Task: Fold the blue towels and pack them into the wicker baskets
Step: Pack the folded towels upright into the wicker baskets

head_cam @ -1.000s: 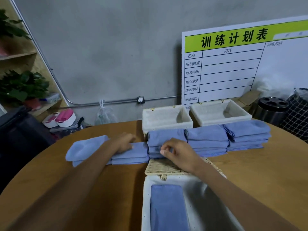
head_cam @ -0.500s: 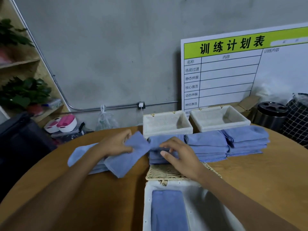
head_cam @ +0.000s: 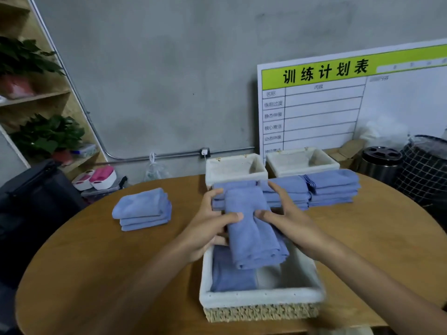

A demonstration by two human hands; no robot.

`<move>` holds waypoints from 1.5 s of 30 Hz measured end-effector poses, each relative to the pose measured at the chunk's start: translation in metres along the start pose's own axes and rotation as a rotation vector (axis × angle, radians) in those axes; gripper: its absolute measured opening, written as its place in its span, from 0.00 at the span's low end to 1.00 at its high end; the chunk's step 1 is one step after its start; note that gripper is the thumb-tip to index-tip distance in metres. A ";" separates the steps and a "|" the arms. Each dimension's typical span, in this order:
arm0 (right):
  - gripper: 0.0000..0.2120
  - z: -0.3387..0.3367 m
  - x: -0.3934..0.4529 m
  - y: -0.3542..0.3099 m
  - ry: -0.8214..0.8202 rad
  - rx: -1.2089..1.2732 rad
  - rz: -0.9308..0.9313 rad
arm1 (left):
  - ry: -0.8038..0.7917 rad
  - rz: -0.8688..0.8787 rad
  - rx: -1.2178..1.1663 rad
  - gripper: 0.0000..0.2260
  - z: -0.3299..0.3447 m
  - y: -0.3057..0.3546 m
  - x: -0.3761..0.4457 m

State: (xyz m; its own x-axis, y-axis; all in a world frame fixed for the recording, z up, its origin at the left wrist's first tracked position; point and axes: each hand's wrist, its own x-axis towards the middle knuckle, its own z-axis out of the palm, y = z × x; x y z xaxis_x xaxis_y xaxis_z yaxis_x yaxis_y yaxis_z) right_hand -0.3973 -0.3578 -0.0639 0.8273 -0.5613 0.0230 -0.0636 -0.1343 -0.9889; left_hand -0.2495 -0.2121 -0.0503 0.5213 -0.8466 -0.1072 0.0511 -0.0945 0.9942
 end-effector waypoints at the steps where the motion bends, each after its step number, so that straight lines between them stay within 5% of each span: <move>1: 0.37 -0.008 -0.008 0.005 -0.009 -0.035 0.022 | -0.049 -0.007 0.035 0.26 0.007 -0.007 -0.003; 9: 0.45 -0.031 -0.031 0.023 -0.174 -0.517 0.073 | -0.195 -0.035 0.266 0.13 0.033 -0.059 0.012; 21: 0.45 -0.003 -0.021 0.037 -0.217 -0.963 0.066 | -0.136 0.065 0.476 0.15 0.036 -0.098 0.020; 26: 0.41 -0.013 -0.029 0.024 -0.037 -1.205 -0.146 | -0.181 0.123 0.687 0.16 0.041 -0.094 0.020; 29: 0.29 -0.033 -0.025 0.034 -0.074 -1.152 -0.368 | -0.257 0.130 0.862 0.19 0.040 -0.084 0.018; 31: 0.24 -0.040 -0.022 0.040 -0.179 -1.121 -0.332 | -0.302 0.167 0.980 0.26 0.032 -0.075 0.017; 34: 0.31 -0.041 -0.020 0.048 -0.323 -1.197 -0.211 | -0.322 0.360 1.207 0.36 0.013 -0.066 0.024; 37: 0.35 -0.038 -0.016 0.050 -0.370 -1.245 -0.208 | -0.401 0.362 1.338 0.40 0.008 -0.074 0.029; 45: 0.40 -0.026 -0.015 0.049 -0.398 -1.428 -0.153 | -0.276 0.385 1.511 0.43 0.020 -0.089 0.031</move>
State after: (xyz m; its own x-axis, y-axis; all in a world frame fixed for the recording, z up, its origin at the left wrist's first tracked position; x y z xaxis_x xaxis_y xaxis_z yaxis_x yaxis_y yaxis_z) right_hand -0.4270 -0.3771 -0.1091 0.9556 -0.2457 -0.1628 -0.2490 -0.9685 0.0000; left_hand -0.2551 -0.2402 -0.1419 0.1293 -0.9913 -0.0252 -0.9898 -0.1306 0.0569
